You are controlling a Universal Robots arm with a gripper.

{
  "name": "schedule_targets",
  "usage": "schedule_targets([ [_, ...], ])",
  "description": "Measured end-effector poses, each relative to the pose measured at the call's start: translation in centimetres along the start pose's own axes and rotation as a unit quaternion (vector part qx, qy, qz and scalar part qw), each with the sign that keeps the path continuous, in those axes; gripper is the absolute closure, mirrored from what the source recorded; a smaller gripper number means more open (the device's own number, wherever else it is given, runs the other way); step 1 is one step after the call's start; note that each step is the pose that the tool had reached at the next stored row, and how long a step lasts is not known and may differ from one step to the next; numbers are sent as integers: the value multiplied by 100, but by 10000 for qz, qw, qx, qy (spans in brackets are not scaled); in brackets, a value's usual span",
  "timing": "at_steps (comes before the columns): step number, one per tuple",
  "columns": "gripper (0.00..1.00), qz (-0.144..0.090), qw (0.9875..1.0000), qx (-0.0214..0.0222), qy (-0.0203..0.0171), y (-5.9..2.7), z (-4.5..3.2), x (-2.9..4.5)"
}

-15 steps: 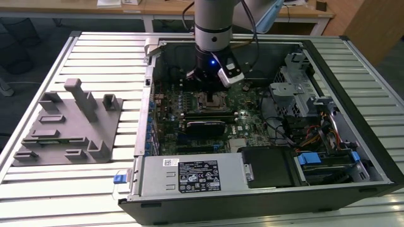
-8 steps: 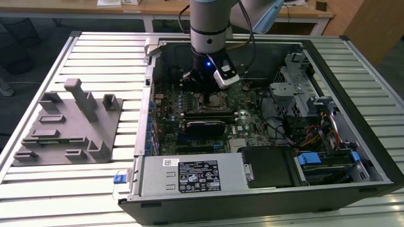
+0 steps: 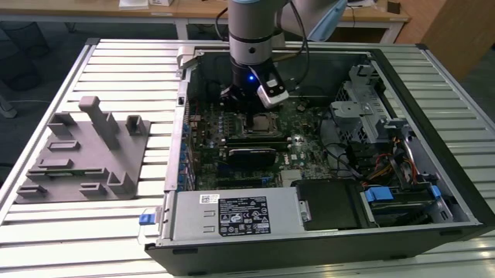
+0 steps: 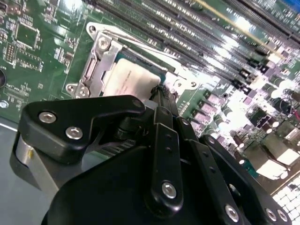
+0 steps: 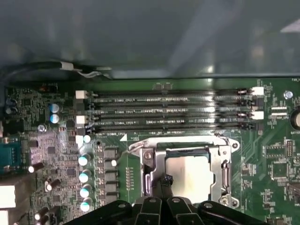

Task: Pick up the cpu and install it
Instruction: 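Close the cpu cover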

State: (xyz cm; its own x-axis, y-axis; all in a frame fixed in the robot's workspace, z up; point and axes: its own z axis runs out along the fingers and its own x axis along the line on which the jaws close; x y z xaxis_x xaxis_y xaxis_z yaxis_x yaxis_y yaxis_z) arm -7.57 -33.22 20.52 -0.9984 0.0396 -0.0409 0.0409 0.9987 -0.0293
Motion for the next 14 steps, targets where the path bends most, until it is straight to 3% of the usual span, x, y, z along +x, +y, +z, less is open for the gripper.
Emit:
schedule_targets([
  [14, 89, 1, 10000, -1, -1, 24, 51, 32],
])
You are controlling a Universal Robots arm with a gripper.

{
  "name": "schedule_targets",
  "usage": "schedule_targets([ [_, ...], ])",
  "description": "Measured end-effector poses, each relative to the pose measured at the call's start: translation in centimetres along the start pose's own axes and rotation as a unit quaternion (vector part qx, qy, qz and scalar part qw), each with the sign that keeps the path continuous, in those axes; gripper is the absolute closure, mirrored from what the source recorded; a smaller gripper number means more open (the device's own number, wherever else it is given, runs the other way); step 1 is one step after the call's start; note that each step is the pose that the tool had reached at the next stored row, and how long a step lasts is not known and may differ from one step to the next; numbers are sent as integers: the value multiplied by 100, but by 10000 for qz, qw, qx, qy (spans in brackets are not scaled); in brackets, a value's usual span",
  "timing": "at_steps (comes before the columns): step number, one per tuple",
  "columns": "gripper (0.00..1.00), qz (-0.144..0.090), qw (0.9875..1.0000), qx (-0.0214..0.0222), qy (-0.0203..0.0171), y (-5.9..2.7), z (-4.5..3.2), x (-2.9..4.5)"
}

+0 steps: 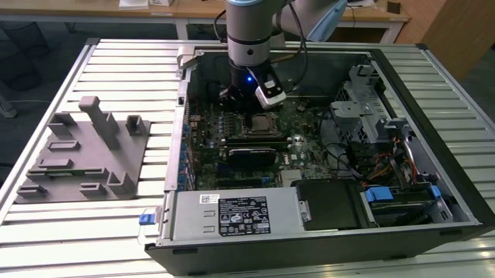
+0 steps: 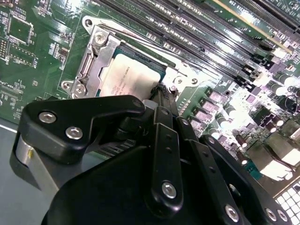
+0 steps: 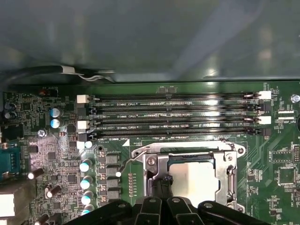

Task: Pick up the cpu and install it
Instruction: 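Close the cpu cover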

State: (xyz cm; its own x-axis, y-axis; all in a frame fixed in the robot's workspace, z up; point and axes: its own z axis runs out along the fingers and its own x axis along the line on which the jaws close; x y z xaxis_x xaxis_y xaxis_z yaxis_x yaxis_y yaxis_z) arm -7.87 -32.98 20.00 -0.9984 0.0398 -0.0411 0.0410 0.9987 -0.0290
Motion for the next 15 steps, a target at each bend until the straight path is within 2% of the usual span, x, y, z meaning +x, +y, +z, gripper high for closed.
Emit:
schedule_targets([
  [11, 89, -1, 10000, 1, 1, 0, 13, 13],
  [15, 89, -1, 10000, 1, 0, -1, -8, 12],
])
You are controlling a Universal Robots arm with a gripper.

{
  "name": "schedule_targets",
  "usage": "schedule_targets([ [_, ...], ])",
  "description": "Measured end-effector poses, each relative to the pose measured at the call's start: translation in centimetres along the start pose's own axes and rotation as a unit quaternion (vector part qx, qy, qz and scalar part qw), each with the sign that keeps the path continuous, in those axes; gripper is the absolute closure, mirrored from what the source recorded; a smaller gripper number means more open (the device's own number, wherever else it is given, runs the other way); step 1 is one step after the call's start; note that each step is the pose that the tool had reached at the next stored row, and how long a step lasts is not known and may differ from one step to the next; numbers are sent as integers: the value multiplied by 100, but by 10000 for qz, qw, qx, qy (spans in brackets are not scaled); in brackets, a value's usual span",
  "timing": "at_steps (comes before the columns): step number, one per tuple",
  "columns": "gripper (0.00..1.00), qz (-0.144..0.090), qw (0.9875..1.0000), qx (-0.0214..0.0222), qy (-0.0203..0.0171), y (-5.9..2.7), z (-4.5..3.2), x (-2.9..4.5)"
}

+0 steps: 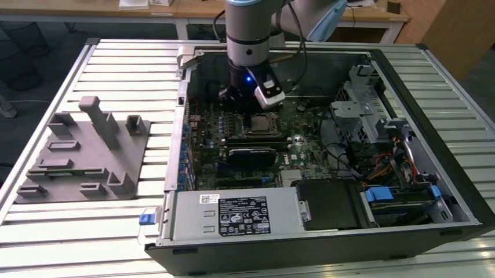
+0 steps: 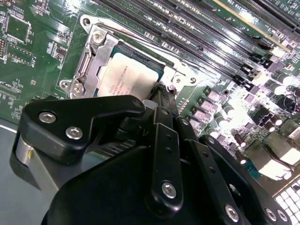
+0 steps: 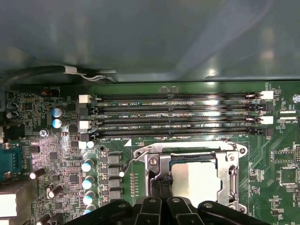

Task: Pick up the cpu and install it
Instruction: 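Close the cpu cover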

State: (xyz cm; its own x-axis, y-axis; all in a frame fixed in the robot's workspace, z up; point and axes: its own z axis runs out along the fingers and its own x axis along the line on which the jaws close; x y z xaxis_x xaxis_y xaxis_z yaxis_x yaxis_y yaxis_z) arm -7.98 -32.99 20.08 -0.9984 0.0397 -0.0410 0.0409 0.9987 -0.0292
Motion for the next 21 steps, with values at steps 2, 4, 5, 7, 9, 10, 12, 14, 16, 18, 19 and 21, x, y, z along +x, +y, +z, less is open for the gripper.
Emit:
schedule_targets([
  [2, 89, 0, 10000, 0, 0, 0, -14, 0],
  [4, 89, 0, 10000, 0, 0, -1, -25, -1],
  [5, 89, 0, 10000, 0, 0, -1, -31, -1],
  [7, 89, 0, 10000, 0, 0, -1, -43, -2],
  [9, 89, 0, 10000, -1, -1, -1, -49, -2],
  [10, 89, 0, 10000, 0, 0, -2, -55, -2],
  [12, 89, 0, 10000, 0, -1, -3, -83, -3],
  [14, 89, 0, 10000, 1, 0, -4, -126, -5],
  [16, 89, 0, 10000, 1, 0, -5, -175, -7],
  [18, 89, 0, 10000, 0, 0, -6, -207, -9],
  [19, 89, 0, 10000, 0, -1, -6, -207, -9],
  [21, 89, 0, 10000, -1, -1, -6, -208, -9],
])
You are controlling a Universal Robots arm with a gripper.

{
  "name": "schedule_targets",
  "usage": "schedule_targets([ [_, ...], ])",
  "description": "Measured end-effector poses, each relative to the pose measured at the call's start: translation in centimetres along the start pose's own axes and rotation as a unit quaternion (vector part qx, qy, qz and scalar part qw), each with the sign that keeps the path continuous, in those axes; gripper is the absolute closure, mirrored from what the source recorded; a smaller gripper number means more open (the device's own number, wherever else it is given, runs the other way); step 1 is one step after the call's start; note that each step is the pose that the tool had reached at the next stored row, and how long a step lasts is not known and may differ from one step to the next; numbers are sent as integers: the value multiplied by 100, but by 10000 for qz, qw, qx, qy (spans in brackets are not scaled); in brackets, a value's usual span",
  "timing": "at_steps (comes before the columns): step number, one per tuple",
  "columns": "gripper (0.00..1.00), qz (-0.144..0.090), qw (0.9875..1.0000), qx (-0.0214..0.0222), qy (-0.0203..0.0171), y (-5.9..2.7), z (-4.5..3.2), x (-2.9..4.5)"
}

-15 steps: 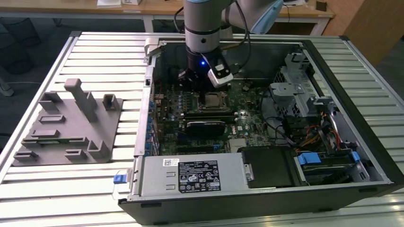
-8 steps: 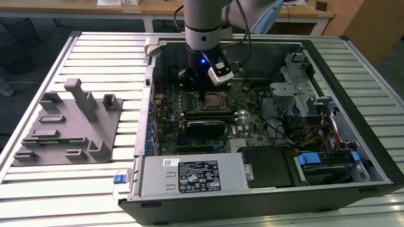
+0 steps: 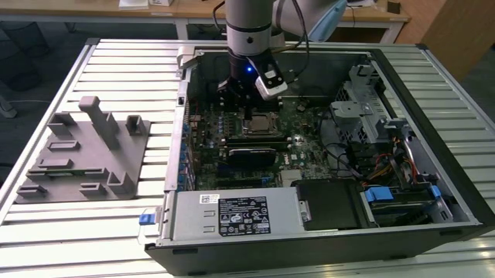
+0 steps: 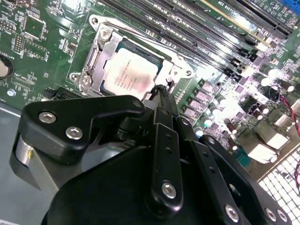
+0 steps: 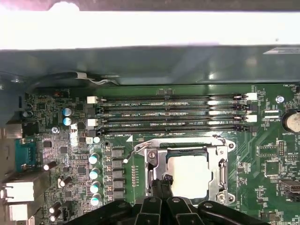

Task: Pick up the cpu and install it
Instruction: 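Close the cpu cover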

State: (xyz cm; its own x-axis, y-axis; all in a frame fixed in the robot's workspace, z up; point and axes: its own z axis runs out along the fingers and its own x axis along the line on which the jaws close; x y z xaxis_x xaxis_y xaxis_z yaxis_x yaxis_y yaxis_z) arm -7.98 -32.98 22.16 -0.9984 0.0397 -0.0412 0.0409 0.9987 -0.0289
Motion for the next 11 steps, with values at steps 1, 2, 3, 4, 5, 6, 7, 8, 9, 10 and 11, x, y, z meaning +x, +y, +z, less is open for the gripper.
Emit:
schedule_targets([
  [1, 89, 0, 10000, 1, 1, 0, -1, 0],
  [2, 89, -1, 10000, 2, 1, 0, -2, -5],
  [3, 89, -1, 10000, 2, 2, 1, -1, -19],
  [4, 89, 0, 10000, 2, 1, 2, 0, -43],
  [5, 89, 0, 10000, 2, 1, 4, 1, -72],
  [6, 89, 1, 10000, 2, 1, 6, 2, -101],
  [7, 89, 0, 10000, 2, 1, 8, 4, -134],
  [8, 89, 0, 10000, 2, 1, 10, 5, -164],
  [9, 89, 0, 10000, 1, 1, 13, 6, -194],
  [10, 89, 1, 10000, 1, 1, 15, 7, -222],
  [11, 89, 0, 10000, 1, 1, 17, 8, -250],
])
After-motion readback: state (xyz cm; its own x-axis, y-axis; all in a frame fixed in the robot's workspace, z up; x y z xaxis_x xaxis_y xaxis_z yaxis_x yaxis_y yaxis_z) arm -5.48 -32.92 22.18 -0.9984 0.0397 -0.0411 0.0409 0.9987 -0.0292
